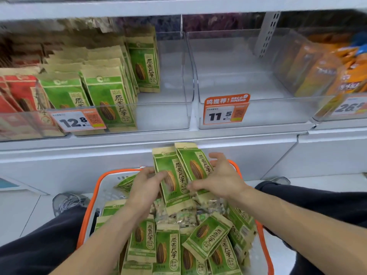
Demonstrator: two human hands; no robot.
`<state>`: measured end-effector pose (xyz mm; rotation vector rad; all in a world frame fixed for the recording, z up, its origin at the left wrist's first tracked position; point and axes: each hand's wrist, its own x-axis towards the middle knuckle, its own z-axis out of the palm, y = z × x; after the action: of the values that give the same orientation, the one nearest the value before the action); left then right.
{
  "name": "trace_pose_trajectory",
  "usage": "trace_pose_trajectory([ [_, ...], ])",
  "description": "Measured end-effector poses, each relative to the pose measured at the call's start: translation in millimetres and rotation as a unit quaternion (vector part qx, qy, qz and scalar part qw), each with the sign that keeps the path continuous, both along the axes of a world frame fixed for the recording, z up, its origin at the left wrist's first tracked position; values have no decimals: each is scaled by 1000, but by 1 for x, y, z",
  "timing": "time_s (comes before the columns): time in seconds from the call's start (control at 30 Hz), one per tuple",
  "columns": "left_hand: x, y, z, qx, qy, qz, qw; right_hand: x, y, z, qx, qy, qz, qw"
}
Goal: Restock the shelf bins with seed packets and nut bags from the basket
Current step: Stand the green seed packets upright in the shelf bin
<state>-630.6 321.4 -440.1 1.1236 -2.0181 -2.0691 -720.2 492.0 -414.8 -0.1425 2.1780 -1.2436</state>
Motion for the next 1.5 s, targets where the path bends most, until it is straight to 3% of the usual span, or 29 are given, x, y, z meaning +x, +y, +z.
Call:
trace_pose_trajectory([
  [0.1, -13, -1, 45, 44, 84, -1, 996, -6, -7, 38, -53, 49, 41, 997],
  [0.23, -23, -16, 96, 29, 143, -60, 987, -20, -13, 76, -73, 157, 68, 983],
  [0.47, -25, -31, 120, 124, 199, -101, 967, -44, -24, 103, -132, 181, 80, 971],
  [0.67, -34, -23, 109, -44, 202, -61, 977, -48, -45, 101, -120, 205, 125, 963],
  [0.87, -35, -45, 111, -37, 210, -119, 970, -54, -55, 101, -115, 136, 149, 973],
  [1.03, -38, -53, 107, -15, 224, -138, 965, -50, -62, 98, -188, -37, 174, 966],
  [1.13, -38, -58, 104, -25, 229, -167, 959, -52, -65, 99, -191, -38, 208, 959],
  [1.2, -36, -64, 102, -82, 235, -183, 951, -52, -69, 102, -192, 23, 196, 961],
  [1.3, -33, -73, 109, -257, 251, -144, 922, -51, -76, 109, -209, 193, 106, 953],
  [1.4, -35, -87, 124, -431, 285, -40, 855, -53, -86, 123, -263, 327, 44, 907],
  [1.5, -44, -111, 120, -556, 235, -15, 797, -64, -103, 134, -270, 388, 39, 880],
])
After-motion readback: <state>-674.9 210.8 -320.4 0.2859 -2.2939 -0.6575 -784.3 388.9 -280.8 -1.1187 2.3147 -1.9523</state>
